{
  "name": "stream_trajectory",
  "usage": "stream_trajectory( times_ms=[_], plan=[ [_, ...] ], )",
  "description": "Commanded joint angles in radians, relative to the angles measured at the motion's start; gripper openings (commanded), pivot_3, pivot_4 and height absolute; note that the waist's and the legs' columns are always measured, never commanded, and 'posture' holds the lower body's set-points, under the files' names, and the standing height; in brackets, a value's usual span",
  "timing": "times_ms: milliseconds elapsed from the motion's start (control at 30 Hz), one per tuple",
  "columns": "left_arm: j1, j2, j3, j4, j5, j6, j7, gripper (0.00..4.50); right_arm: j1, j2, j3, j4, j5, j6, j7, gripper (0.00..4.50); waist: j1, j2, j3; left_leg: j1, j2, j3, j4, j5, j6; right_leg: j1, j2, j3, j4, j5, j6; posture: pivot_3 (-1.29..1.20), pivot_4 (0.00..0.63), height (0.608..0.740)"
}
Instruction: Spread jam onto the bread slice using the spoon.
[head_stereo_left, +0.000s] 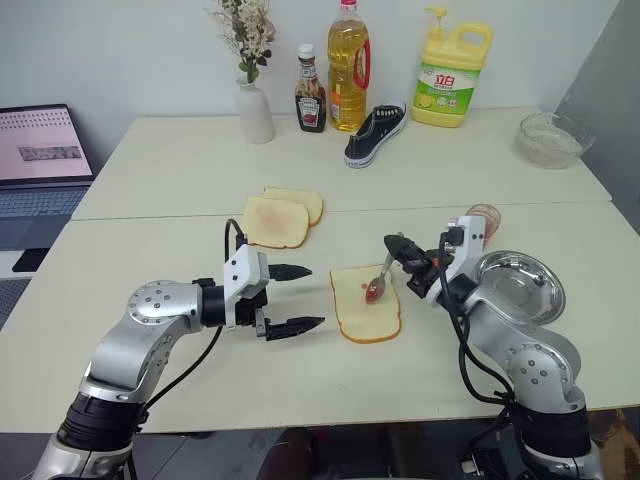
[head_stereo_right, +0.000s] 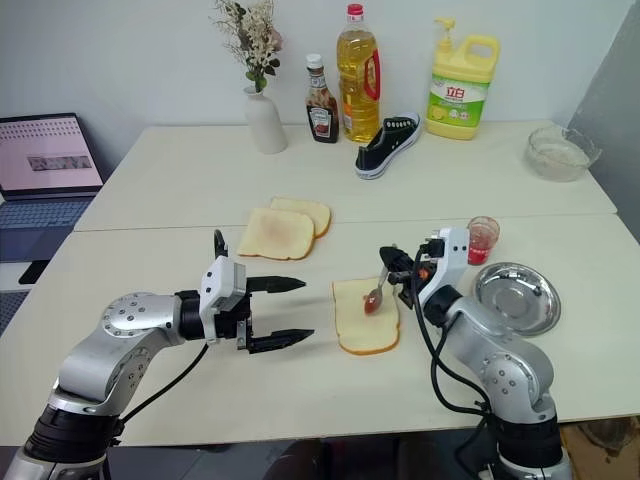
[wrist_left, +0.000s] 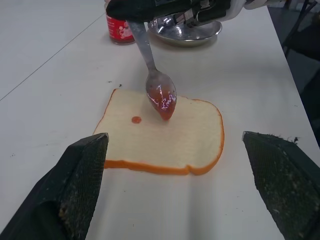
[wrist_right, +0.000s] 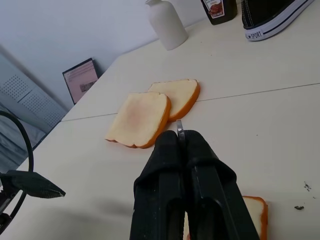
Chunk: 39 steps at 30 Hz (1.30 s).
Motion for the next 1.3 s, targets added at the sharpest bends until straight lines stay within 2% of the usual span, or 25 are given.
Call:
stream_trajectory(
  times_ms=[33, 167, 267, 400, 500, 900, 1300],
  plan=[
    [-0.01, 0.003, 0.001, -0.018, -0.001, -0.015, -0.002, 4.5, -0.009, 0.026, -0.047, -0.026, 0.05, 0.004, -0.01, 0.03, 0.0, 0.0, 0.0, 0.0, 0.0, 0.0, 0.0, 0.0, 0.0, 0.0, 0.0, 0.0, 0.0, 0.0, 0.0, 0.0, 0.15, 0.74],
    [-0.01, 0.004, 0.001, -0.018, -0.002, -0.015, -0.003, 4.5, -0.004, 0.058, -0.088, -0.013, 0.117, 0.028, -0.037, 0.03, 0.0, 0.0, 0.0, 0.0, 0.0, 0.0, 0.0, 0.0, 0.0, 0.0, 0.0, 0.0, 0.0, 0.0, 0.0, 0.0, 0.15, 0.74],
    [-0.008, 0.006, 0.002, -0.019, -0.002, -0.013, -0.004, 4.5, 0.004, 0.116, -0.167, 0.033, 0.296, 0.048, -0.105, 0.03, 0.001, 0.0, 0.0, 0.0, 0.0, 0.0, 0.0, 0.0, 0.0, 0.0, 0.0, 0.0, 0.0, 0.0, 0.0, 0.0, 0.15, 0.74],
    [-0.006, 0.006, 0.002, -0.019, -0.002, -0.014, -0.004, 4.5, 0.01, 0.138, -0.221, 0.076, 0.464, 0.054, -0.157, 0.03, 0.001, 0.0, 0.0, 0.0, 0.0, 0.0, 0.0, 0.0, 0.0, 0.0, 0.0, 0.0, 0.0, 0.0, 0.0, 0.0, 0.15, 0.74],
    [-0.005, 0.004, 0.0, -0.021, -0.001, -0.013, -0.001, 4.5, 0.019, 0.138, -0.227, 0.102, 0.513, 0.048, -0.162, 0.03, 0.001, 0.0, 0.0, 0.0, 0.0, 0.0, 0.0, 0.0, 0.0, 0.0, 0.0, 0.0, 0.0, 0.0, 0.0, 0.0, 0.15, 0.74],
    [-0.004, -0.013, -0.011, -0.046, -0.006, 0.002, 0.03, 4.5, 0.02, 0.175, -0.161, 0.256, 0.378, -0.03, -0.014, 0.03, 0.0, 0.0, 0.0, 0.0, 0.0, 0.0, 0.0, 0.0, 0.0, 0.0, 0.0, 0.0, 0.0, 0.0, 0.0, 0.0, 0.15, 0.74],
    [0.0, -0.019, -0.012, -0.067, -0.015, 0.013, 0.054, 4.5, 0.013, 0.157, -0.172, 0.387, 0.212, -0.09, 0.113, 0.03, 0.0, 0.0, 0.0, 0.001, 0.0, 0.001, 0.0, 0.0, 0.0, 0.0, 0.0, 0.0, 0.0, 0.0, 0.0, 0.0, 0.15, 0.74]
  ],
)
